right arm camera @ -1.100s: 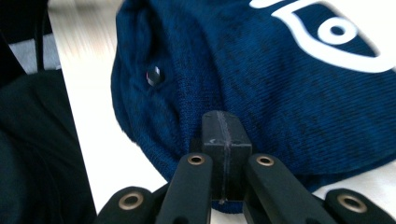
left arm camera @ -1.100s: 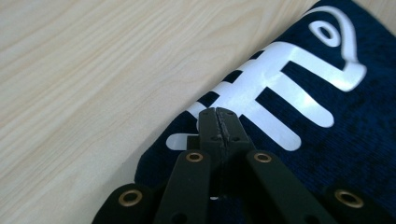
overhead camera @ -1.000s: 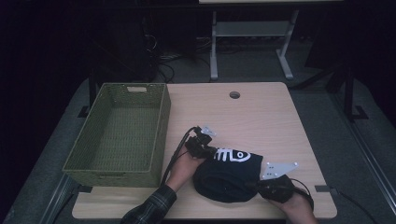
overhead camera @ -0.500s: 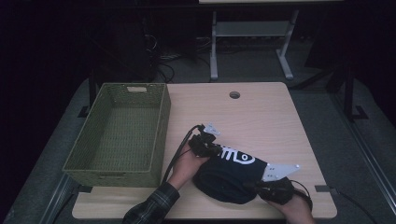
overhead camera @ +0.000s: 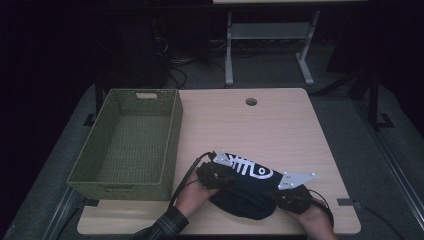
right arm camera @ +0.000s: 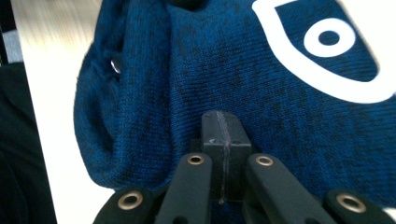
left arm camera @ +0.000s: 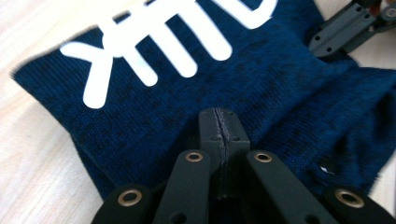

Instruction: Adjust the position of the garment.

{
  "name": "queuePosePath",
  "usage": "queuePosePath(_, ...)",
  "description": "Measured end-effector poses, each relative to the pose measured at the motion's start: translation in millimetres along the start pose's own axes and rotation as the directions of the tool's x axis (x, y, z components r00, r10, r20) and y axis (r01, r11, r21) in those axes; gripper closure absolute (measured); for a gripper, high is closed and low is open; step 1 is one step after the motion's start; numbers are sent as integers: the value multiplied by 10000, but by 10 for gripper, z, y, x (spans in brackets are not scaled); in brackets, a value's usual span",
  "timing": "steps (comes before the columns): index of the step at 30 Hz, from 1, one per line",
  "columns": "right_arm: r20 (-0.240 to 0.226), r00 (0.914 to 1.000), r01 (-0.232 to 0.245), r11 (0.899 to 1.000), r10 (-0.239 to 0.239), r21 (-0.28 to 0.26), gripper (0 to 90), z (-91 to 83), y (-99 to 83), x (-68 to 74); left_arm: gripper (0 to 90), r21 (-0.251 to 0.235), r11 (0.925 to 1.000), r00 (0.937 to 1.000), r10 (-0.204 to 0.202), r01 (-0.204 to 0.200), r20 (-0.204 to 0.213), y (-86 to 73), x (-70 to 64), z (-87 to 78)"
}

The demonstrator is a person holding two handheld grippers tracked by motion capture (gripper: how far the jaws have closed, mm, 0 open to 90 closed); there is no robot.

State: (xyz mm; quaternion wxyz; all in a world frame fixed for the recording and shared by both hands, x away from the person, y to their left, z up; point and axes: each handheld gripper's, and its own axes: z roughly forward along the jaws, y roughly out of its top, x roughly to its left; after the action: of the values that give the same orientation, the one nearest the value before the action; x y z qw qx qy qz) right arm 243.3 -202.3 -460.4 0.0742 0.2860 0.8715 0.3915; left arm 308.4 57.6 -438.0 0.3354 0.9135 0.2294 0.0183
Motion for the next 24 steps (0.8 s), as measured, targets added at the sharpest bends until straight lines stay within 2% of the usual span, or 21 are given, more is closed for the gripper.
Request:
queuePosePath(1, 0, 10000, 7, 10000, -7, 68, 900, 23, -8, 12, 898, 207, 9995, 9997, 232, -231, -52, 0, 7, 18)
queuePosePath(5, 31, 10000, -19, 9999, 19, 164, 900, 66, -19, 17, 900, 326, 9989, 9992, 357, -351, -164, -3, 19, 78)
queuePosePath(7, 42, 10000, -33, 9999, 32, 137, 900, 66, -21, 25, 899, 295, 9990, 9993, 348, -343, -146, 0, 33, 77)
queuePosePath(9, 92, 10000, -22, 10000, 22, -22, 894, 48, -21, 32, 899, 159, 9998, 9999, 134, -135, 19, 2, 58, 55)
queuePosePath(10, 105, 9999, 91, 9999, -89, -141, 854, 24, -22, 27, 898, 17, 10000, 10000, 41, -41, 29, 5, 72, 38)
queuePosePath(12, 217, 9998, -18, 9987, 29, -505, 807, -49, -20, 12, 870, -193, 9997, 9999, -120, 120, -29, 18, 106, -24)
queuePosePath(14, 552, 9983, -155, 9967, 199, -802, 729, -131, -31, -12, 829, -361, 9990, 9995, -269, 263, -158, 27, 120, -68)
queuePosePath(15, 697, 9973, -162, 9954, 228, -944, 701, -172, -44, -34, 801, -290, 9994, 9996, -191, 185, -191, 31, 144, -101)
queuePosePath(17, 1003, 9937, -390, 9923, 509, -1178, 625, -245, -80, -74, 756, -314, 9987, 9990, -411, 404, -200, 28, 171, -141)
queuePosePath(21, 1687, 9807, -772, 9884, 989, -1309, 469, -366, -188, -171, 619, -473, 9954, 9955, -850, 830, -420, 35, 242, -220)
queuePosePath(24, 2226, 9652, -1138, 9867, 1376, -1163, 325, -414, -296, -230, 493, -431, 9930, 9920, -1123, 1099, -573, 48, 309, -245)
